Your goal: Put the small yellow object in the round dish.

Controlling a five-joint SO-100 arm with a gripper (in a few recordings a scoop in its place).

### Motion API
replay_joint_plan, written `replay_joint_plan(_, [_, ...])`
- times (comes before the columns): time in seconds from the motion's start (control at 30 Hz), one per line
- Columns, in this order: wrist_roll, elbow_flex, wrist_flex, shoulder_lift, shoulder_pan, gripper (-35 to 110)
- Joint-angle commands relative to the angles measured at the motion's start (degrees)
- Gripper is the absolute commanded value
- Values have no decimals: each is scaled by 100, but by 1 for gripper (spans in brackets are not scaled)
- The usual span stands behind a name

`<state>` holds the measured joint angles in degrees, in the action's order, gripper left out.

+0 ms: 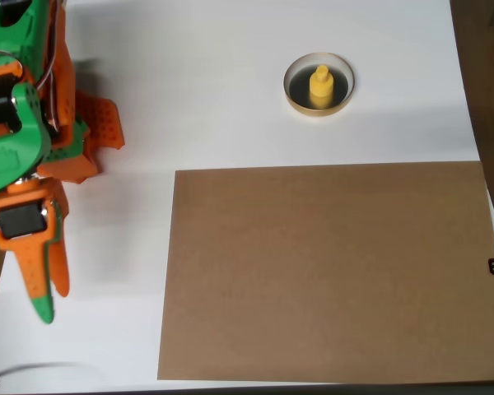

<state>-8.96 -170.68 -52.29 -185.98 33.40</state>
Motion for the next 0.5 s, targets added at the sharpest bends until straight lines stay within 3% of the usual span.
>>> replay_joint_plan(0.0, [88,26,-193,-220,9,20])
replay_joint_plan(0.13, [431,-9,-264,-334,202,8])
replay_joint_plan(0.47, [308,-44,-475,-466,396,4])
